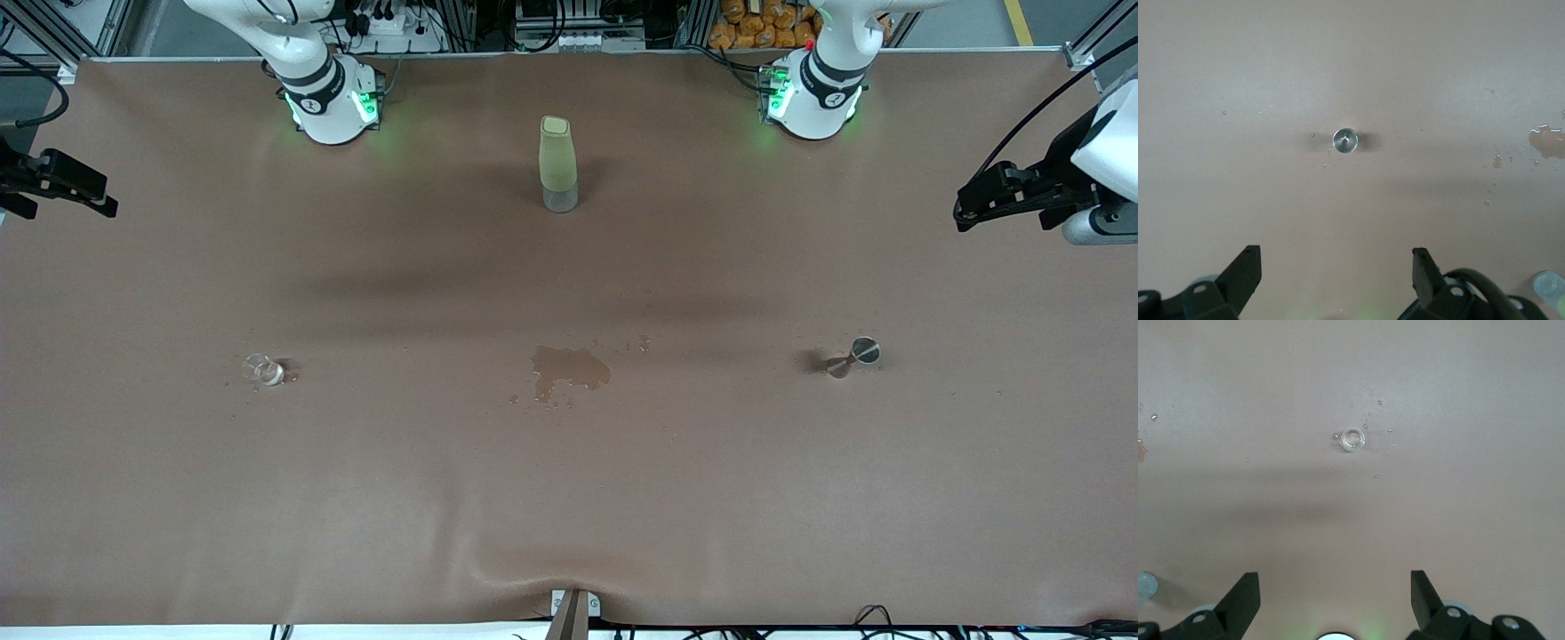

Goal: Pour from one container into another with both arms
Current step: 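Move the left gripper toward the steel jigger while the right gripper approaches the beaker, then lower the left gripper around the jigger while the right gripper lowers to the beaker, then close the left gripper on the jigger while the right gripper grasps the beaker, then lift the jigger with the left gripper toward the table middle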

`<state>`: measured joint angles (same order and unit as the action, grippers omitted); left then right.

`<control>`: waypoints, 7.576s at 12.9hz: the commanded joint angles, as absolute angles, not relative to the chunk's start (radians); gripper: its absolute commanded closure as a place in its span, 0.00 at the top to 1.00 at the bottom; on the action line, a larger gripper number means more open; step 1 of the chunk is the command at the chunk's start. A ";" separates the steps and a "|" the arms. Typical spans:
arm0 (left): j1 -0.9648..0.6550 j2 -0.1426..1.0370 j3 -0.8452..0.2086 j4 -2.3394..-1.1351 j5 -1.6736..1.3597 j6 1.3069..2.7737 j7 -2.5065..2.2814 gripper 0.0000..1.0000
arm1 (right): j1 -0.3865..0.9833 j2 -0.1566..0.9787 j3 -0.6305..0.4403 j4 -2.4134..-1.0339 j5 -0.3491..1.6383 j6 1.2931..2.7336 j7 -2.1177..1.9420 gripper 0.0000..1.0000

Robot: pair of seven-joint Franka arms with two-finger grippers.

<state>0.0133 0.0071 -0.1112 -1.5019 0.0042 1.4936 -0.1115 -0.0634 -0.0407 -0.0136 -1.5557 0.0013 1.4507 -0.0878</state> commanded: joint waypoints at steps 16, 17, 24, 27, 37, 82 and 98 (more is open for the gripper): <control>0.138 0.115 -0.100 -1.644 -0.152 1.687 0.191 1.00 | -0.063 -0.023 -0.015 -1.662 0.002 1.549 -0.087 1.00; 0.168 0.142 -0.100 -1.657 -0.211 1.707 0.213 1.00 | -0.063 -0.020 -0.015 -1.696 0.002 1.581 -0.087 1.00; 0.439 0.297 -0.100 -1.805 -0.586 1.835 0.975 1.00 | -0.051 0.147 -0.015 -1.720 0.002 1.730 -0.089 1.00; 0.526 0.418 -0.100 -1.799 -0.678 1.835 1.336 1.00 | -0.072 0.239 -0.015 -1.721 0.002 1.802 -0.100 1.00; 0.600 0.727 -0.107 -1.758 -0.867 1.639 2.087 1.00 | -0.147 0.486 -0.015 -1.720 0.002 2.088 -0.454 1.00; 0.494 0.962 -0.143 -1.598 -1.015 1.594 2.674 0.43 | -0.511 0.871 -0.015 -1.677 1.092 1.687 -2.517 1.00; 0.365 0.973 -0.153 -1.477 -0.991 1.591 2.568 0.00 | -0.492 1.000 0.026 -1.557 1.141 1.603 -2.709 1.00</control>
<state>0.4052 0.9610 -0.1454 -1.5136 -0.9971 1.5970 2.6126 -0.4845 0.9650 0.0214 -1.5806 1.1167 1.6184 -2.6691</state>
